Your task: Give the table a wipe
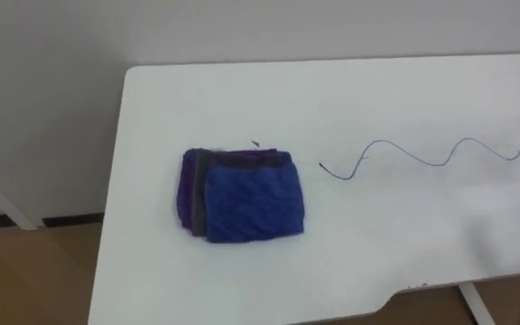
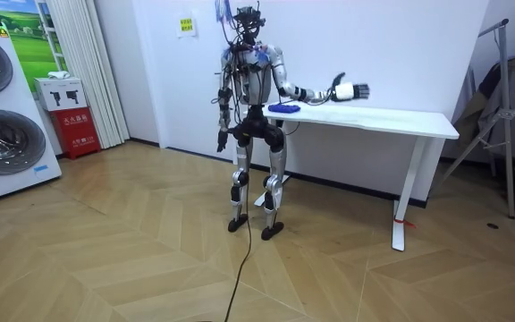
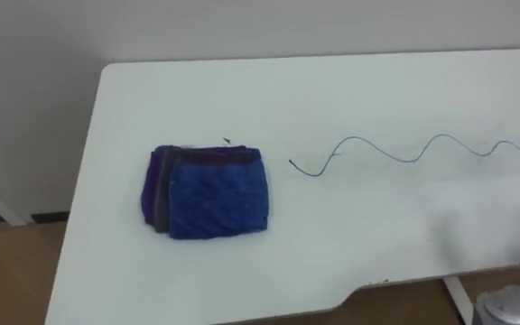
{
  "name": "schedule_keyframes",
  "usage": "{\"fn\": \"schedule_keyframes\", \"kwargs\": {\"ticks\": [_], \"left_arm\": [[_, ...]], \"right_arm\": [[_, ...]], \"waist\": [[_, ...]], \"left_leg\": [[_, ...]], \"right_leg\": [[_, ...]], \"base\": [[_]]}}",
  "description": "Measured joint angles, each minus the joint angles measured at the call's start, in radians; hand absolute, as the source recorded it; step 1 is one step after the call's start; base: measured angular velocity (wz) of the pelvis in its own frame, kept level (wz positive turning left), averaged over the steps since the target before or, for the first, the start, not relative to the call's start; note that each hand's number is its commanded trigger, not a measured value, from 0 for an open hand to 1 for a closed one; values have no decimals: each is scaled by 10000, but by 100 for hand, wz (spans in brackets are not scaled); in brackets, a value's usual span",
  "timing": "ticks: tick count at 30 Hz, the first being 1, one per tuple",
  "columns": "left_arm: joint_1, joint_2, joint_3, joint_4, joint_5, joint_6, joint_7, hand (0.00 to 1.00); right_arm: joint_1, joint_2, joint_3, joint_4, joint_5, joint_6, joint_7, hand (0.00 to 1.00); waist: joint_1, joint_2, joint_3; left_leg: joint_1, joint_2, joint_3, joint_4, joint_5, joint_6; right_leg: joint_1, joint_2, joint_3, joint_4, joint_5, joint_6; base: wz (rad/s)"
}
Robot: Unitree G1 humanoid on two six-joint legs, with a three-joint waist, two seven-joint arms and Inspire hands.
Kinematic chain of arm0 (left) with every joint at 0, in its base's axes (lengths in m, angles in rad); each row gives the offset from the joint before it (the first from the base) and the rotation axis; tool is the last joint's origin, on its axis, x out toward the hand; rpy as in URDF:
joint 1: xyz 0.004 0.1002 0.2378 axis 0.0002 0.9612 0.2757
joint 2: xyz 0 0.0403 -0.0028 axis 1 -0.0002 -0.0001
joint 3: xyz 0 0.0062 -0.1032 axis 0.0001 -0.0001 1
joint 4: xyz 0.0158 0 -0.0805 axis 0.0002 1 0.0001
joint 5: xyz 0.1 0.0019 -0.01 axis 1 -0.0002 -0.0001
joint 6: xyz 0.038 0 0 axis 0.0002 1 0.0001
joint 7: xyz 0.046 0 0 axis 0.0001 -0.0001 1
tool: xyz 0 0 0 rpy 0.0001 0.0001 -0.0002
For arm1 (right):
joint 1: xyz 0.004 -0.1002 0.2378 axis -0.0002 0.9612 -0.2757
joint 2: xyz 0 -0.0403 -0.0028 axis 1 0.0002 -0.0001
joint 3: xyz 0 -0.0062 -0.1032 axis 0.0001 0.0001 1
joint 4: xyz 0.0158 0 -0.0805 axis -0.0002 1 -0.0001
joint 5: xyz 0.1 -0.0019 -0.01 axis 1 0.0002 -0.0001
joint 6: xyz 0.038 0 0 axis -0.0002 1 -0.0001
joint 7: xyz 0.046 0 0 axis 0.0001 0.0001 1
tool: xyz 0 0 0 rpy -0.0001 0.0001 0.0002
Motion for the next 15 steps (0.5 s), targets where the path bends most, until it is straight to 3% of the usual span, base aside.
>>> {"fn": "schedule_keyframes", "kwargs": {"ticks": [9,15], "left_arm": [[94,-36,-697,126,19,15,0,0],[-101,-62,-1009,119,568,7,-31,0]], "right_arm": [[44,6,1977,-2598,-2290,-302,244,0],[-14,-14,3266,-3392,-4274,-505,1220,0]], "waist": [[615,72,-16],[929,111,-26]], "left_leg": [[-99,7,-137,-14,-2,-1],[-197,14,-367,7,8,-15]], "right_leg": [[12,-4,-125,-128,4,-6],[28,-24,-365,-144,4,-7]], "base": [[4],[10]]}}
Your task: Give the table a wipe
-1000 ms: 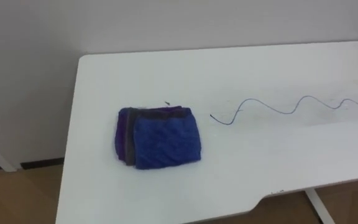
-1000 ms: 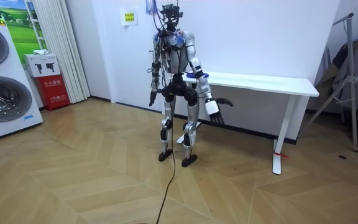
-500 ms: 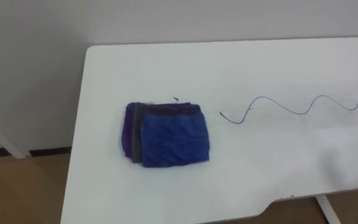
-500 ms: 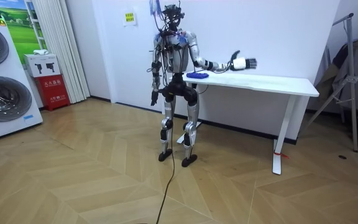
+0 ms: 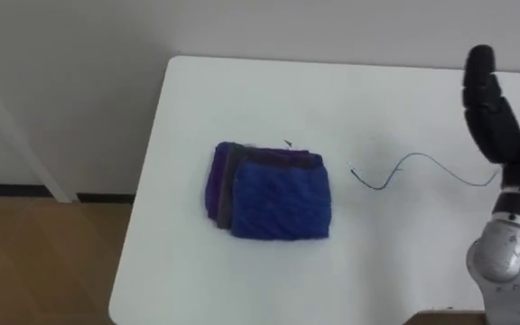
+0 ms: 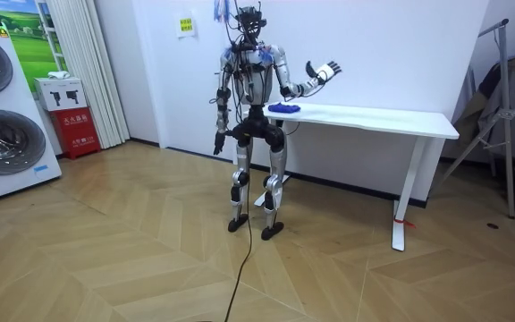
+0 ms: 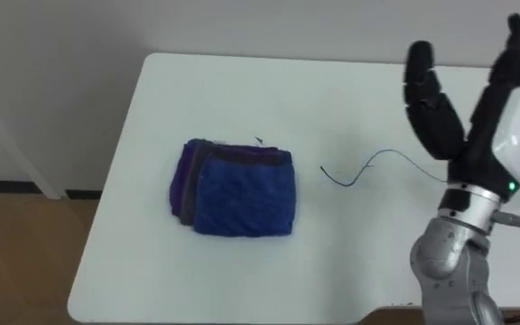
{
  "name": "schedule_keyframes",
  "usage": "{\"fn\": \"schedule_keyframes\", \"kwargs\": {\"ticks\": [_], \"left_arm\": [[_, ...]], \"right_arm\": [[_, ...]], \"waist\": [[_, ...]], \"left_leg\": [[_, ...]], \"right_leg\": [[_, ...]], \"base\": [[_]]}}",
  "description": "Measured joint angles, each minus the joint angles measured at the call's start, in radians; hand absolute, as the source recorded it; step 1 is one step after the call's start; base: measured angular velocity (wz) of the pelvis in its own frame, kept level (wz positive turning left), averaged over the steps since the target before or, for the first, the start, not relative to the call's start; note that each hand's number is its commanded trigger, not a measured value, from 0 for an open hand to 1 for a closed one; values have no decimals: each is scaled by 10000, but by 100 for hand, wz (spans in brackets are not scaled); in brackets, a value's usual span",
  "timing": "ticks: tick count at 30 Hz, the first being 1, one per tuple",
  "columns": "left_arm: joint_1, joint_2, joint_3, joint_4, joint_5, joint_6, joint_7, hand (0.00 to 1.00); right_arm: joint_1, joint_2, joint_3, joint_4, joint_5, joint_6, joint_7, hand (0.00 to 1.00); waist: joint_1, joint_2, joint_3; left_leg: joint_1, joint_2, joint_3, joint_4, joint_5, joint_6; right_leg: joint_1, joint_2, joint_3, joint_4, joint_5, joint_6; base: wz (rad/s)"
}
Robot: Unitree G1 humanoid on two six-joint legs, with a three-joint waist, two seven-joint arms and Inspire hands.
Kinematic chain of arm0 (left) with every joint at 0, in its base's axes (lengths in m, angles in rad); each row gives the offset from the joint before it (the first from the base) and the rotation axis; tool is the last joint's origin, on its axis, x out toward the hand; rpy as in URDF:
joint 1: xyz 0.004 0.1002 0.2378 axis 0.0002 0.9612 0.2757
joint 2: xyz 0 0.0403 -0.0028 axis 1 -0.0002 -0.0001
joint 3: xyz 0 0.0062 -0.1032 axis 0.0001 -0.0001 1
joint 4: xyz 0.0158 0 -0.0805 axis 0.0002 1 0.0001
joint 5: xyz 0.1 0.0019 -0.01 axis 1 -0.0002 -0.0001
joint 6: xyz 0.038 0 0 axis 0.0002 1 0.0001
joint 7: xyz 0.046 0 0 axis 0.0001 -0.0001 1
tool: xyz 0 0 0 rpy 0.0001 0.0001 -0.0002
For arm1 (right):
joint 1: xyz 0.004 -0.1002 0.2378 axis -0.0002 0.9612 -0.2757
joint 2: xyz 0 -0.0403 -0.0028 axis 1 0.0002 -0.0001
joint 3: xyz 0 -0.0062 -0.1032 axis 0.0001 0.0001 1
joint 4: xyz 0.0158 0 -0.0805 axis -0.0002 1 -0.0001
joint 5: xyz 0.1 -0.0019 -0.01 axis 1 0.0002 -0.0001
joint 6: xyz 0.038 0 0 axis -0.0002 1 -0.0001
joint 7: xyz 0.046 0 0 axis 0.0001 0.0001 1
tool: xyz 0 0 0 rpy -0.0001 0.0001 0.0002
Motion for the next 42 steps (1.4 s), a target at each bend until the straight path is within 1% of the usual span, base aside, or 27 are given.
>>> {"fn": "schedule_keyframes", "kwargs": {"ticks": [1,2,3,5,8,10,12,16,20,21,23,25,27,28,29,30,32,36,39,42], "left_arm": [[-101,7,-129,1,29,-3,0,0],[-165,3,-233,1,24,-3,0,0],[-190,2,-288,-4,10,-7,3,0],[-321,17,-547,1,-87,-85,36,0],[-345,31,-553,33,-5,-178,77,0],[-325,35,-558,55,51,-230,104,0],[-331,37,-558,87,51,-232,144,0],[-405,58,-870,67,46,-218,178,0],[-461,55,-948,1,115,-217,137,0],[-474,55,-944,-1,114,-217,109,0],[-481,55,-944,-66,118,-210,71,0],[-476,54,-933,-191,141,-186,66,0],[-461,55,-902,-304,148,-140,65,0],[-455,54,-903,-445,148,-66,57,0],[-468,54,-903,-520,175,-42,50,0],[-490,54,-904,-533,195,-41,49,0],[-593,47,-904,-569,192,-52,37,0],[-593,35,-912,-580,110,-82,45,0],[-530,36,-910,-588,89,-87,81,0],[-352,32,-912,-679,87,-85,81,0]], "right_arm": [[-19,-13,379,-171,-229,3,188,0],[-67,-23,760,-271,-486,-23,375,0],[-106,-24,949,-273,-612,-26,472,0],[-236,-20,1658,-272,-944,-26,897,0],[-240,-41,2390,-260,-1558,-33,1356,0],[-241,-138,2837,-258,-1753,-25,1645,0],[-241,-164,3118,-243,-2109,-27,1940,0],[-245,-166,3653,633,-2800,5,2361,0],[-224,-165,3919,1262,-3410,23,2977,0],[-220,-166,3930,1384,-3452,20,2997,0],[-180,-172,4107,1907,-3455,215,3238,0],[24,-170,4109,1987,-3451,391,3539,0],[61,-170,4109,2209,-3441,447,3790,0],[64,-174,4109,2253,-3443,557,3962,0],[55,-174,4107,2252,-3435,603,3975,0],[54,-174,4101,2260,-3429,612,3981,0],[26,-168,4026,2605,-3426,532,3881,0],[-44,-165,3970,3100,-3405,408,3627,0],[-119,-162,3897,3373,-3409,302,3467,0],[-142,-162,3765,3470,-3403,296,3426,0]], "waist": [[159,-9,6],[231,-25,8],[238,-23,13],[316,-66,27],[488,-163,60],[538,-211,55],[588,-239,68],[726,-216,82],[745,-189,96],[759,-188,96],[780,-204,84],[788,-205,79],[794,-205,77],[797,-221,67],[795,-188,67],[764,-187,65],[705,-186,59],[699,-194,53],[706,-178,54],[724,-161,55]], "left_leg": [[1,0,-40,0,0,0],[2,2,-46,0,0,0],[3,3,-44,0,0,0],[7,2,-46,-3,0,0],[11,2,-139,-5,0,0],[31,-3,-157,-6,0,0],[3,-7,-212,-8,0,0],[-5,-9,-302,-8,0,0],[-73,-17,-434,-1,0,-1],[-85,-18,-448,1,0,-1],[-109,-22,-451,2,0,-1],[-149,-33,-470,3,1,0],[-165,-51,-481,2,1,0],[-167,-54,-486,1,1,0],[-162,-52,-508,0,1,0],[-147,-53,-527,0,1,0],[-78,-64,-726,1,3,2],[43,-115,-822,2,4,5],[35,-137,-902,53,6,10],[34,-151,-940,92,7,11]], "right_leg": [[-1,-1,-2,-2,0,0],[1,-1,5,-11,0,0],[2,0,16,-11,0,0],[19,0,5,-16,0,0],[92,-9,-122,-47,0,0],[167,-9,-144,-137,1,-1],[174,-14,-186,-178,2,-2],[200,-22,-245,-191,2,-2],[201,-42,-384,-198,1,-2],[201,-43,-386,-204,1,-2],[196,-44,-394,-223,1,-2],[179,-56,-420,-241,1,-2],[197,-64,-413,-322,2,-1],[203,-65,-412,-348,2,-1],[218,-64,-420,-359,2,-1],[249,-67,-436,-372,2,-1],[418,-86,-527,-399,1,-1],[662,-129,-656,-528,0,2],[696,-152,-703,-527,0,4],[737,-171,-777,-517,-1,6]], "base": [[0],[0],[0],[0],[10],[4],[5],[6],[9],[8],[4],[4],[0],[0],[0],[13],[24],[12],[7],[7]]}}
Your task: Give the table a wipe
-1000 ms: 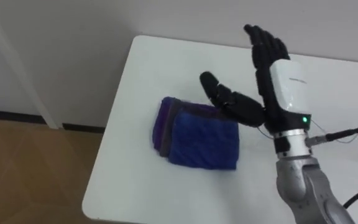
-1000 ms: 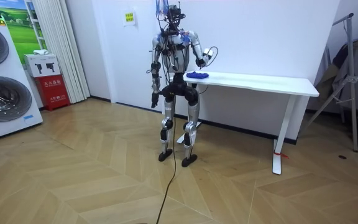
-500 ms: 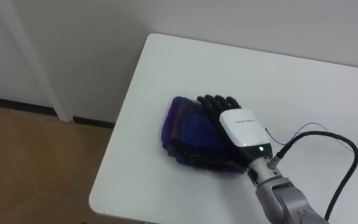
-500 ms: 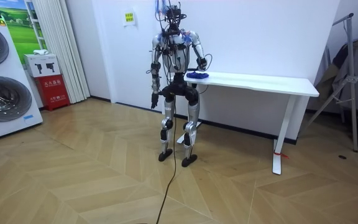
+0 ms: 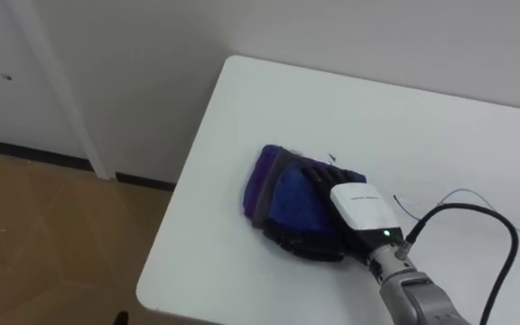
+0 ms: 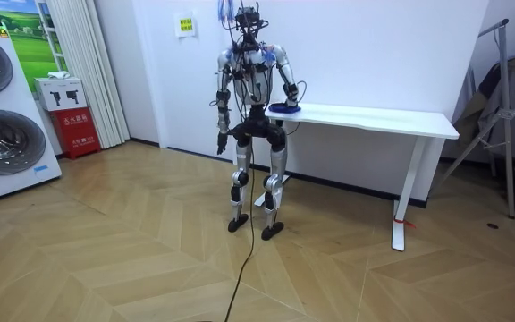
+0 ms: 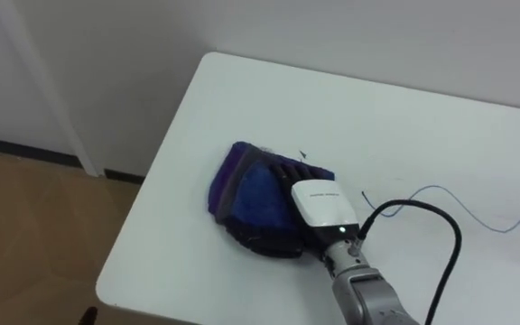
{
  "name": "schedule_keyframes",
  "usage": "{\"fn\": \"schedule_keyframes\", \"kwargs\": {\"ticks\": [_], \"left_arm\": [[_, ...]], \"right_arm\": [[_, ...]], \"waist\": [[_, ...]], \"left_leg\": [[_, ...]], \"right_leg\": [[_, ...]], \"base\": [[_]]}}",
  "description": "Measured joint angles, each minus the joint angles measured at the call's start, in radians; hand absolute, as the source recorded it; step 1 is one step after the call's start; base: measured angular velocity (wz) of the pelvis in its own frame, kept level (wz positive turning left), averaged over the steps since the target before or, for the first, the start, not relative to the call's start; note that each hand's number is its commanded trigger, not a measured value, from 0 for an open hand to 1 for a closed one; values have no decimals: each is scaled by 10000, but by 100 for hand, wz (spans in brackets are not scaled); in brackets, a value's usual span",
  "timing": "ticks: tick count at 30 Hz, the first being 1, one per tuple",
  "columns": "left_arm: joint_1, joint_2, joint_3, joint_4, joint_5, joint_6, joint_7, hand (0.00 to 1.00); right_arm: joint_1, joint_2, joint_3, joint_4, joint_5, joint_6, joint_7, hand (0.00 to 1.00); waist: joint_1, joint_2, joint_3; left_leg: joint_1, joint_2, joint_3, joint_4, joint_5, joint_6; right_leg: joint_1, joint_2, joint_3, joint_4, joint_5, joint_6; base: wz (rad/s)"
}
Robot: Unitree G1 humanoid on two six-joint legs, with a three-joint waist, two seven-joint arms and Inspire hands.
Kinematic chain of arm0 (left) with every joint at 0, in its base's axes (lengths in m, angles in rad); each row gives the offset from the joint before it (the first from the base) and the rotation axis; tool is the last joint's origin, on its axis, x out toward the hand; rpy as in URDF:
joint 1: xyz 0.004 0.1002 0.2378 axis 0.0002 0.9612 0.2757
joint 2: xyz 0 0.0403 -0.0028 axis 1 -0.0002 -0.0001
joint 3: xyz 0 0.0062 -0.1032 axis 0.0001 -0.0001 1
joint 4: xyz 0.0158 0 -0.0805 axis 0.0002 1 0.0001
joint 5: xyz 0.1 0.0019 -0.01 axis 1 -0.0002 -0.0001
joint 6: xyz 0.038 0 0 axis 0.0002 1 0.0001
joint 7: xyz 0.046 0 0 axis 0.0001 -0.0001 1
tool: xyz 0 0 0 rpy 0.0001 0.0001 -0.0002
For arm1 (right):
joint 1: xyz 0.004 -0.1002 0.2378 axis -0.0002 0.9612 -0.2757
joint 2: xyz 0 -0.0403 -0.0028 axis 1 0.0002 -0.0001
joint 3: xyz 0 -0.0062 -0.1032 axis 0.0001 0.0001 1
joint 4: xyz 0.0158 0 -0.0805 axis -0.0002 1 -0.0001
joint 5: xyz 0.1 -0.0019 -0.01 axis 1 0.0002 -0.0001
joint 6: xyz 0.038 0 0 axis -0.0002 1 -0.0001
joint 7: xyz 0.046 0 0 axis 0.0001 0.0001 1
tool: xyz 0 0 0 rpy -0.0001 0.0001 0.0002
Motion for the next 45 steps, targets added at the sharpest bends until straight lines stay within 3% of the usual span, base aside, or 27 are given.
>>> {"fn": "schedule_keyframes", "kwargs": {"ticks": [8,9,10,15,20,23,30,34,39,45], "left_arm": [[226,-37,12,-285,18,-89,3,0],[219,-38,12,-284,24,-95,4,0],[215,-38,11,-282,42,-97,3,0],[274,-38,21,-287,246,-65,20,0],[267,-40,24,-596,248,117,11,0],[323,-37,25,-631,249,138,0,0],[334,-1,33,-638,250,252,2,0],[462,-2,282,-625,233,302,0,0],[598,60,419,-580,240,317,3,0],[604,58,415,-581,249,316,4,0]], "right_arm": [[-3,-18,-616,16,530,-87,290,0],[-3,-17,-677,56,570,-91,291,23],[-24,-13,-800,219,734,-96,290,100],[-290,-1,-938,695,857,-38,206,100],[-911,6,-981,700,297,480,192,100],[-994,20,-968,702,116,599,209,100],[-1023,186,-927,701,-6,468,66,100],[-908,185,-952,856,-28,472,-129,100],[-706,184,-958,910,-29,419,-617,100],[-572,179,-1097,1177,-35,101,-1072,100]], "waist": [[7,74,-6],[7,74,-6],[24,77,-8],[54,95,-14],[31,19,-35],[51,-17,-30],[142,-233,21],[184,-370,10],[164,-351,12],[58,-291,7]], "left_leg": [[-84,-5,-72,71,4,3],[-85,-5,-83,69,4,3],[-83,-6,-97,72,4,3],[-46,-8,-98,70,5,4],[54,-15,-173,70,7,6],[180,-21,-262,56,7,6],[149,-33,-289,97,6,6],[172,-34,-271,68,5,6],[188,-35,-303,80,5,6],[176,-38,-410,45,5,7]], "right_leg": [[3,-12,-149,19,0,2],[5,-10,-158,21,0,2],[13,-6,-157,21,0,2],[45,-10,-157,14,0,2],[174,-17,-183,4,0,2],[336,-18,-212,-2,-6,11],[339,-35,-302,0,-29,48],[343,-34,-284,7,-33,55],[389,-36,-318,4,-33,54],[451,-43,-454,-8,-33,55]], "base": [[3],[4],[0],[0],[5],[8],[1],[0],[2],[7]]}}
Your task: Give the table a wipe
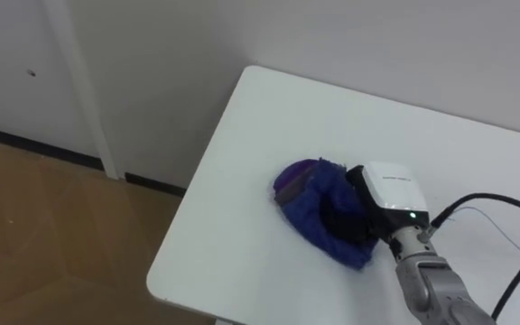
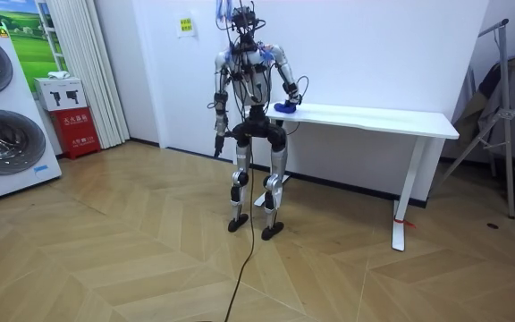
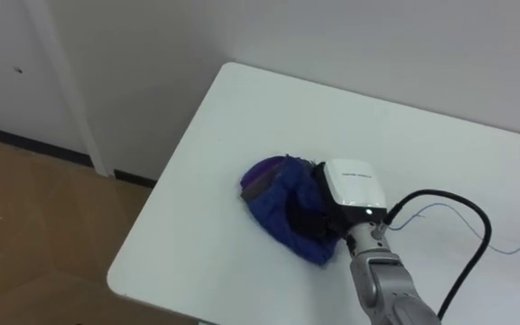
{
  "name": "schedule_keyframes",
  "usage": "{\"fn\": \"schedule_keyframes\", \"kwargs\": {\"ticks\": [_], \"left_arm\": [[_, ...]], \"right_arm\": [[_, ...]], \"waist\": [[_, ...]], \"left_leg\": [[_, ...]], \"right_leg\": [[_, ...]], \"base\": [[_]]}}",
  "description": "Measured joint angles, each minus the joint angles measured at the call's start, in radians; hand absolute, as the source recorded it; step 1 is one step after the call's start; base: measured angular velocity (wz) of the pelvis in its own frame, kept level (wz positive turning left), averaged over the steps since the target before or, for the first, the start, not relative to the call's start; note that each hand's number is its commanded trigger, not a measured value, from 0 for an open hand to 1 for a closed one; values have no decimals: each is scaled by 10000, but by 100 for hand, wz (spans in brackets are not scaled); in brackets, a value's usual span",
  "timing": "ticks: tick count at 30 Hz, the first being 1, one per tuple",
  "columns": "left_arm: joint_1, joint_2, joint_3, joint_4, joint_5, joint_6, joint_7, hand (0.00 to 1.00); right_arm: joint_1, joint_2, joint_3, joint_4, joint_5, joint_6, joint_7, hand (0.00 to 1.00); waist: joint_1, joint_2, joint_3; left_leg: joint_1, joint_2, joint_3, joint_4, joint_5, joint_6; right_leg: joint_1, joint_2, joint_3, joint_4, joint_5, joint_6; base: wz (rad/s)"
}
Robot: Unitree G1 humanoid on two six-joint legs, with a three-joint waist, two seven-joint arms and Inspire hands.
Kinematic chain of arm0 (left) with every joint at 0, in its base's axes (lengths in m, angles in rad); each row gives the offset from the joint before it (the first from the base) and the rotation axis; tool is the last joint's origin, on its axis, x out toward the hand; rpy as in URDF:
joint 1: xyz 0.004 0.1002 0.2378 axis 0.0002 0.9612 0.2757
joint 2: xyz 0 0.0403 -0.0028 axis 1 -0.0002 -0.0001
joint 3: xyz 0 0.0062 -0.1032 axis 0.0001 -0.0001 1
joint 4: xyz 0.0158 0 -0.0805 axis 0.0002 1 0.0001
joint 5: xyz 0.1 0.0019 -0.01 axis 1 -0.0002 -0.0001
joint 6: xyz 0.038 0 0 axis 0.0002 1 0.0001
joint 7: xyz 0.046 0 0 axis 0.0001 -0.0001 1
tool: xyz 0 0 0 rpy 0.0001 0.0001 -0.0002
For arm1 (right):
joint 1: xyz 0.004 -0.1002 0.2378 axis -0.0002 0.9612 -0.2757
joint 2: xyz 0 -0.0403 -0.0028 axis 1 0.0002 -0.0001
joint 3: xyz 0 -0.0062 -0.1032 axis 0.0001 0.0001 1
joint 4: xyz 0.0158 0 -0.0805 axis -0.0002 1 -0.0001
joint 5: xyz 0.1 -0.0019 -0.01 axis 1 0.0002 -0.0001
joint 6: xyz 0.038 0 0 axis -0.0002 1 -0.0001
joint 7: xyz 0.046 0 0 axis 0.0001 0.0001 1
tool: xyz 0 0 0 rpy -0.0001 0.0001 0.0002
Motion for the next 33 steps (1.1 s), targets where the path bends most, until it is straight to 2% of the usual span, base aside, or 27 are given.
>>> {"fn": "schedule_keyframes", "kwargs": {"ticks": [5,9,11,15,17,19,21,24,27,30,32,33], "left_arm": [[14,0,2,1,16,4,47,0],[31,-9,-26,16,72,40,82,0],[27,-115,-32,19,79,177,81,0],[9,-362,-46,52,70,218,87,0],[10,-584,-43,48,-43,224,91,0],[-9,-738,-48,47,-41,226,99,0],[-21,-773,-125,47,-27,235,98,0],[35,-754,-111,16,-29,320,84,0],[66,-601,-161,13,-10,384,68,0],[152,-266,47,45,379,403,71,0],[340,37,317,37,410,469,90,0],[387,65,446,37,416,521,93,0]], "right_arm": [[211,-40,-116,-20,1,-70,-293,100],[176,-33,-115,70,131,-78,-303,100],[121,28,-118,115,132,-25,-289,100],[23,424,-63,36,127,404,-237,100],[-45,647,-82,53,133,637,-238,100],[-78,705,-84,7,214,784,-159,100],[-187,672,-90,85,368,853,-38,100],[-367,660,-237,498,674,646,-83,100],[-349,605,-592,1184,1229,237,-542,100],[-109,540,-1242,1665,1827,-198,-1061,100],[70,381,-1589,1969,2436,-308,-1456,100],[113,329,-1726,2030,2494,-341,-1487,100]], "waist": [[-1,157,-89],[8,220,-97],[4,231,-90],[33,302,-73],[35,398,-66],[34,441,-72],[53,451,-71],[-38,479,-67],[-472,488,-62],[-539,489,-66],[-538,491,-75],[-545,489,-76]], "left_leg": [[-20,-10,-110,-1,-1,0],[-35,-10,-111,7,0,0],[-65,-14,-136,13,-1,0],[-76,-7,-128,16,-2,-6],[-80,-6,-64,18,5,-17],[-90,-5,-38,12,11,-26],[-108,8,-3,12,17,-35],[-151,-14,-65,79,21,-34],[-384,-189,-500,293,53,27],[-424,-351,-703,343,106,110],[-407,-405,-717,347,122,146],[-407,-417,-715,345,129,159]], "right_leg": [[20,2,-47,4,0,0],[29,0,-96,5,0,0],[11,1,-87,4,0,1],[-18,17,-54,5,0,0],[-54,22,8,9,0,0],[-77,20,17,20,1,-1],[-123,26,31,35,3,-5],[-123,-7,-1,80,3,-6],[-41,-144,-171,70,-17,28],[53,-293,-213,52,-82,133],[82,-319,-47,38,-58,178],[80,-329,-20,36,-54,185]], "base": [[6],[0],[0],[-3],[-9],[-5],[-4],[7],[46],[28],[7],[0]]}}
